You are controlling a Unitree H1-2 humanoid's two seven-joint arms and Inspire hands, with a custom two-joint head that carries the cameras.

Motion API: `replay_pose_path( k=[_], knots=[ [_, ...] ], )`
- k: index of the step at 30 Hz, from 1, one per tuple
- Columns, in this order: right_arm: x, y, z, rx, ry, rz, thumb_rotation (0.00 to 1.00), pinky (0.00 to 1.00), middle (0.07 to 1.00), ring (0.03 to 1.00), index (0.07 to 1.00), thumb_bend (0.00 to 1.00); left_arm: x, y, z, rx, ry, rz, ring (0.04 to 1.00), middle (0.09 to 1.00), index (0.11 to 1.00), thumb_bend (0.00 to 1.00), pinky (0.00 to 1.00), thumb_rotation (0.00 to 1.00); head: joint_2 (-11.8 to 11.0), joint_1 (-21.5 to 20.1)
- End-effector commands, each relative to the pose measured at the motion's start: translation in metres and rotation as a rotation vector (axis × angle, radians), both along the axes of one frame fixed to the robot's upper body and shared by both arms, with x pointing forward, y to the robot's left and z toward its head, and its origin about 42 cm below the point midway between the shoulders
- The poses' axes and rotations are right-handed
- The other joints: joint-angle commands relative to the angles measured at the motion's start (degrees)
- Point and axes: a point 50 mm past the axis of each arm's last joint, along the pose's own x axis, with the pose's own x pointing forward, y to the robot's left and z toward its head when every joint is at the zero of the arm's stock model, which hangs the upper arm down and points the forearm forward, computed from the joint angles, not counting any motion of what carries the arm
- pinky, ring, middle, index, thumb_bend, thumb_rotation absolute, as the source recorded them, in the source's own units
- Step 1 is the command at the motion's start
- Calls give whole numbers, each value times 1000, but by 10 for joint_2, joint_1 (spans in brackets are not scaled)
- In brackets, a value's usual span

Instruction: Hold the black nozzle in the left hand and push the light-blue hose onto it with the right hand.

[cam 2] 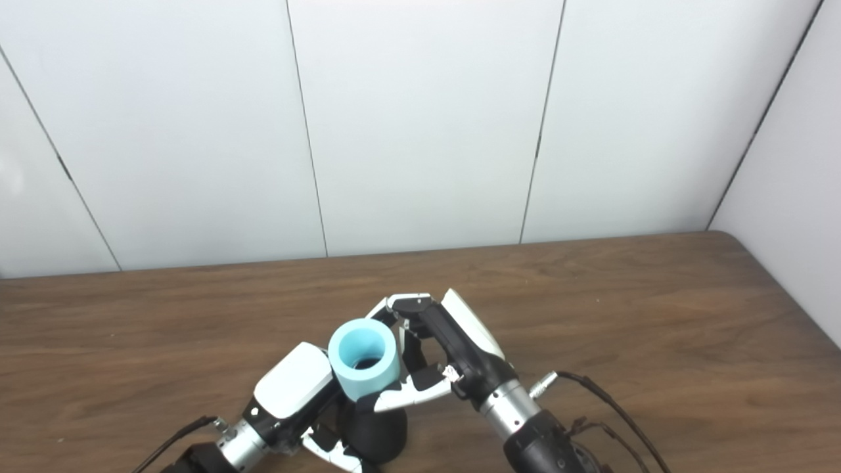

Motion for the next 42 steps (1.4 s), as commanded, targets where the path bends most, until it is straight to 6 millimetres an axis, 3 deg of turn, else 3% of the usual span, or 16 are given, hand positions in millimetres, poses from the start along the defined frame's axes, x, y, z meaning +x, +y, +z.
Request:
replay_pose_path(
  k=[1,3,5,8,17,25,29,32,42],
  knots=[
    [-2,1,0,4,9,5,0,127,443,200,508,520,-61,8,-70,-6,188,17,437,492,476,523,348,0,0,-1],
    [-3,2,-2,17,11,8,0,178,433,258,528,517,-61,9,-70,-4,190,14,446,492,476,523,357,0,1,-2],
    [-3,2,-4,21,12,10,0,170,466,244,493,523,-62,9,-69,0,194,13,453,493,475,523,363,0,1,-3],
    [-3,2,-5,20,12,2,0,203,437,286,531,517,-62,9,-69,-2,202,13,455,494,474,523,363,0,-1,-3],
    [-2,3,-6,60,40,-9,0,270,443,357,532,517,-60,9,-70,3,198,16,452,494,474,523,361,0,-5,-3],
    [-1,3,-6,129,88,-14,0,290,459,367,529,517,-61,9,-69,0,200,14,455,494,475,523,364,0,-5,-3],
    [-2,3,-6,152,110,-21,0,153,459,223,529,516,-61,10,-69,1,199,14,458,496,472,523,369,0,-5,-3],
    [-1,3,-7,172,126,-19,0,211,461,297,526,517,-62,10,-69,-1,195,13,453,496,472,523,365,0,-5,-3],
    [1,1,-8,187,130,-24,0,186,466,266,520,517,-62,13,-69,-2,193,17,454,494,474,523,365,0,-4,-4]
  ],
)
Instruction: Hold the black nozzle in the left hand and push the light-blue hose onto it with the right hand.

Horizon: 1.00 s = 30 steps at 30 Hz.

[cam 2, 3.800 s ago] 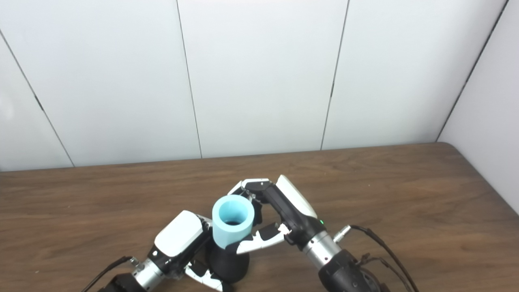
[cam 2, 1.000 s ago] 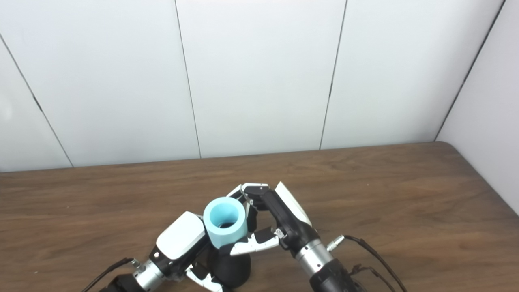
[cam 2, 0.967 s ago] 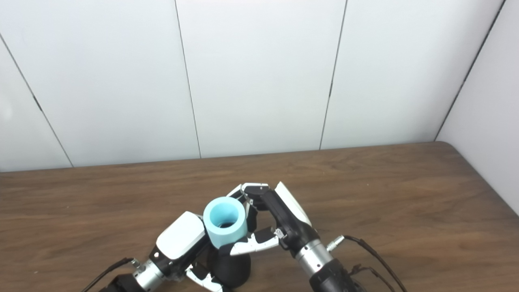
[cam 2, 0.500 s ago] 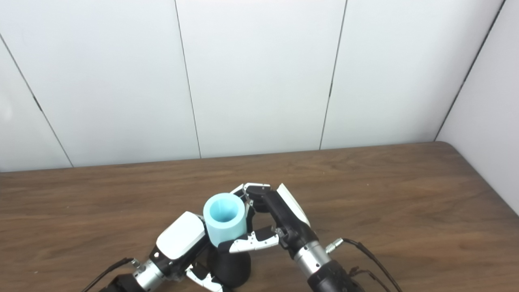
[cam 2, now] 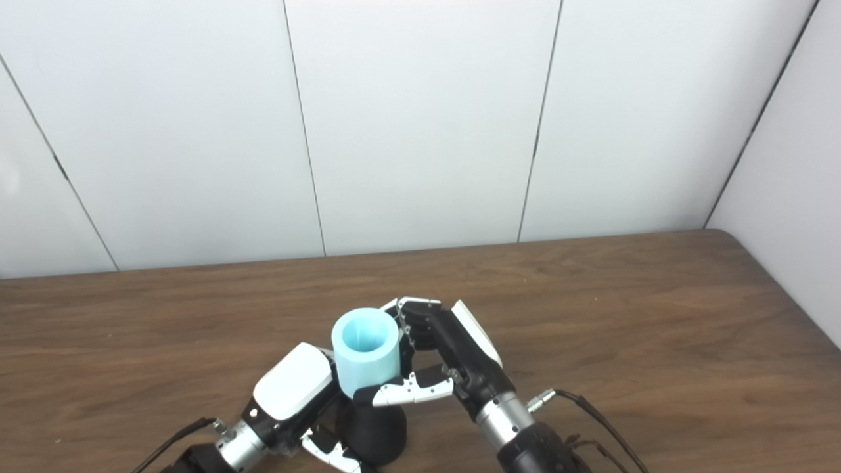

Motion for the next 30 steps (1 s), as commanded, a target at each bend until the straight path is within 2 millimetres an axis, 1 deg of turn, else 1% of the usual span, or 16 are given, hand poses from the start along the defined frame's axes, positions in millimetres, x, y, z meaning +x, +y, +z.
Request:
replay_pose_path(
  k=[1,2,3,5,10,14,15,18,24,28,29,30],
  knots=[
    [2,-3,4,-11,-18,-4,0,194,466,276,519,517,-60,11,-70,-7,201,21,453,496,472,523,364,0,0,0],
    [2,-3,5,-14,-26,-6,0,217,467,305,518,518,-60,11,-70,-8,201,22,452,497,470,523,364,0,0,-1],
    [2,-3,5,-17,-36,-6,0,214,467,302,517,518,-60,12,-70,-7,201,22,449,498,470,523,362,0,0,-1],
    [3,-4,6,-13,-47,-4,0,254,469,337,514,518,-60,12,-70,-1,199,21,448,500,468,523,361,0,0,-2],
    [3,-6,7,-13,-62,-3,0,276,472,363,509,519,-61,12,-70,-3,201,20,456,496,473,523,364,0,1,-1],
    [4,-7,6,-8,-69,6,0,343,472,412,508,519,-60,13,-71,3,206,18,453,499,469,523,362,0,1,-1],
    [4,-7,6,-8,-68,7,0,346,472,413,508,519,-60,13,-71,4,207,18,453,500,469,523,362,0,1,-1],
    [4,-7,5,-16,-73,4,0,315,476,392,501,520,-60,13,-71,1,205,20,448,500,468,522,359,0,2,-1],
    [4,-7,4,-30,-82,-3,0,294,480,381,494,521,-60,13,-71,0,209,23,455,496,472,523,363,0,1,-1],
    [3,-7,4,-46,-83,-15,0,232,458,331,512,520,-60,13,-71,6,212,22,458,498,471,523,366,0,1,-1],
    [3,-7,4,-49,-81,-20,0,230,458,334,512,520,-60,13,-71,6,212,22,457,499,470,523,366,0,2,-1],
    [3,-7,4,-50,-80,-23,0,252,476,374,495,522,-60,13,-71,6,212,22,458,497,472,523,365,0,2,-1]
  ],
)
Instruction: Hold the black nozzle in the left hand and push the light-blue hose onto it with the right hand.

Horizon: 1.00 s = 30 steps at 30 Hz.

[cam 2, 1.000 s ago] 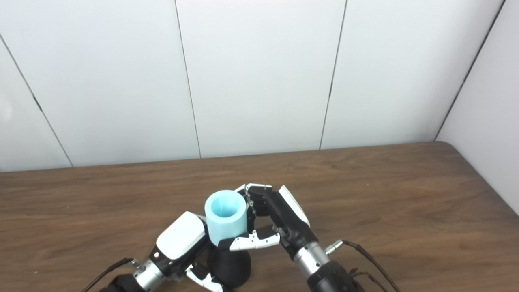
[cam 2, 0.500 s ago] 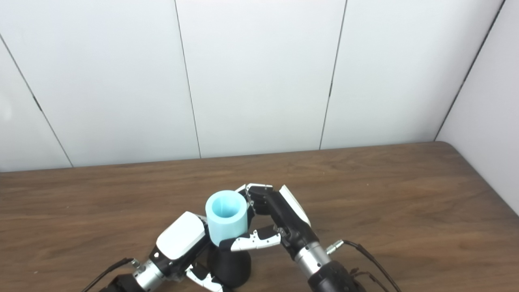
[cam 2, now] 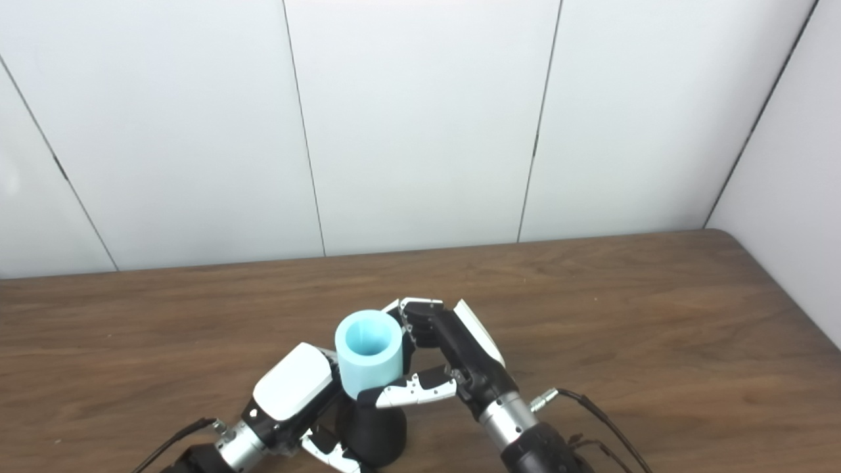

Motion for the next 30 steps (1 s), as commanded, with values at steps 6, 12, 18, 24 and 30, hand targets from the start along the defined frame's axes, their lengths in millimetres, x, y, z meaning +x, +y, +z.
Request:
replay_pose_path(
  k=[6,12,18,24,30],
  knots=[
    [1,-3,6,-14,-40,-10,0,486,546,572,451,514,-61,12,-71,6,214,20,458,497,472,523,368,0,2,0],
    [2,-3,6,-21,-43,-11,0,545,522,619,467,518,-61,13,-70,7,217,21,453,497,471,523,363,0,2,-1],
    [1,-2,6,-25,-25,-22,90,565,615,657,483,512,-61,13,-71,5,220,23,457,498,471,523,367,0,2,-1],
    [1,-2,7,-27,-19,-31,122,563,665,661,484,508,-61,13,-71,5,214,21,458,499,470,523,367,0,2,-1],
    [-1,-1,8,-33,-21,-39,121,563,675,672,486,509,-61,13,-70,6,222,20,467,493,475,523,377,0,2,-1]
  ],
)
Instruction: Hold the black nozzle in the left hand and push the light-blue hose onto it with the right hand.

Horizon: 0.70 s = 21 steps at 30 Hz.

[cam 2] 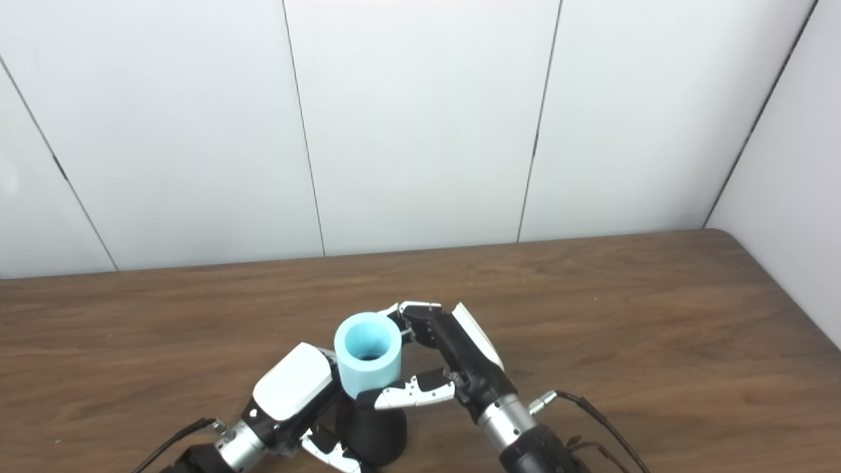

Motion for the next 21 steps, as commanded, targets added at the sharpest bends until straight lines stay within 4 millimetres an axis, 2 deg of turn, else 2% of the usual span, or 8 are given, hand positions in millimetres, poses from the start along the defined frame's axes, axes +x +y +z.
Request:
replay_pose_path(
  k=[1,8,9,10,12,15,21],
  knots=[
    [0,-2,11,-24,-41,-33,122,574,681,681,487,509,-61,12,-71,5,223,20,465,493,476,523,376,0,1,-1],
    [-1,-1,12,-31,-49,-53,127,580,722,716,494,516,-61,13,-71,5,215,22,454,498,471,523,366,0,1,-1],
    [-2,-1,12,-33,-51,-57,85,596,730,727,597,665,-61,13,-72,6,216,22,455,496,472,523,366,0,1,-1],
    [-2,-1,12,-36,-53,-60,69,619,747,744,681,766,-61,13,-72,7,217,21,456,497,472,523,367,0,1,-1],
    [-2,-1,12,-29,-43,-66,77,646,766,763,739,823,-61,13,-71,11,220,22,458,498,471,523,369,0,2,-1],
    [-2,-1,12,-20,-35,-73,101,671,784,775,774,848,-61,13,-71,10,225,20,456,499,470,523,367,0,1,-1],
    [-2,-1,12,-15,-32,-88,122,688,787,777,782,863,-61,13,-71,5,217,19,456,498,471,523,365,0,1,-1]
  ],
)
